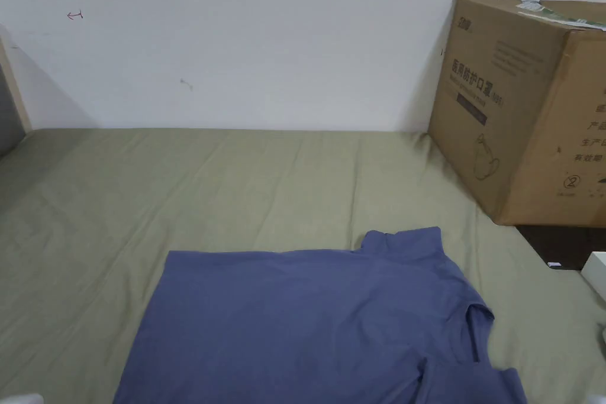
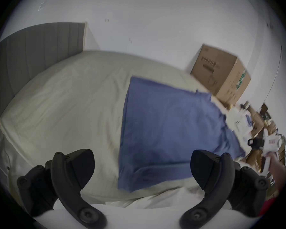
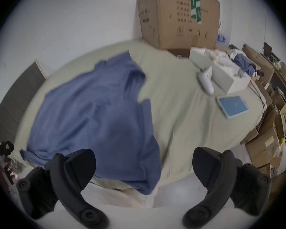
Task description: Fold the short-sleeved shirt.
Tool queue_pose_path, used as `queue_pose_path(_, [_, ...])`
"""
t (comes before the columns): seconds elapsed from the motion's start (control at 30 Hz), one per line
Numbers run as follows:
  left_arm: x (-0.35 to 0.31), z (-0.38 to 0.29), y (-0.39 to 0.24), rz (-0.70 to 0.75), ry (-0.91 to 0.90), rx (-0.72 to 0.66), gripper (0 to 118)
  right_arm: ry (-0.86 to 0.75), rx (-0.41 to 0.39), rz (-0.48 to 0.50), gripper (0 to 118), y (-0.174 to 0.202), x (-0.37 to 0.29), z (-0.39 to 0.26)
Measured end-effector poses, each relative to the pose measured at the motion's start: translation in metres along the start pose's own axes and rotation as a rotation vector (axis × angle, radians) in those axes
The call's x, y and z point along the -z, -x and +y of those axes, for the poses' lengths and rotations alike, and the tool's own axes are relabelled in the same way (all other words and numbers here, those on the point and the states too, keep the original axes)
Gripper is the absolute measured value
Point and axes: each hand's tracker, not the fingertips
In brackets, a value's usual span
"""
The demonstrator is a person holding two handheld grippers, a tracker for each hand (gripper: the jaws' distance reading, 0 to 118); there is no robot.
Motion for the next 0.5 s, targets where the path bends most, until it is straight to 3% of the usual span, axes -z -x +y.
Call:
queue_pose_path(0.07, [-0.016,0.017,-0.009,-0.037,-0.07,-0.024,115,-0.086,-0.004,0.016,117,0.014,-0.025,0.014])
queue_pose_path(0.17, [-0.042,0.036,-0.029,-0.07,-0.18,-0.026,115,-0.244,0.012,0.123,116,0.046,-0.065,0.032])
queue_pose_path(0.23, [-0.06,0.041,-0.039,-0.102,-0.276,-0.004,109,-0.392,0.011,0.211,103,0.068,-0.091,0.037])
queue_pose_path(0.27, [-0.071,0.042,-0.047,-0.095,-0.352,0.022,95,-0.474,-0.006,0.259,83,0.078,-0.104,0.037])
queue_pose_path(0.33, [-0.089,0.044,-0.058,-0.072,-0.439,0.066,11,-0.559,-0.074,0.245,15,0.097,-0.119,0.04])
queue_pose_path(0.37, [-0.093,0.048,-0.064,-0.057,-0.445,0.089,0,-0.575,-0.112,0.228,0,0.106,-0.124,0.043])
queue_pose_path(0.43, [-0.098,0.052,-0.074,-0.008,-0.446,0.154,0,-0.571,-0.136,0.228,0,0.12,-0.129,0.048])
queue_pose_path(0.5, [-0.099,0.06,-0.07,-0.028,-0.383,0.177,0,-0.541,-0.138,0.344,0,0.123,-0.131,0.053])
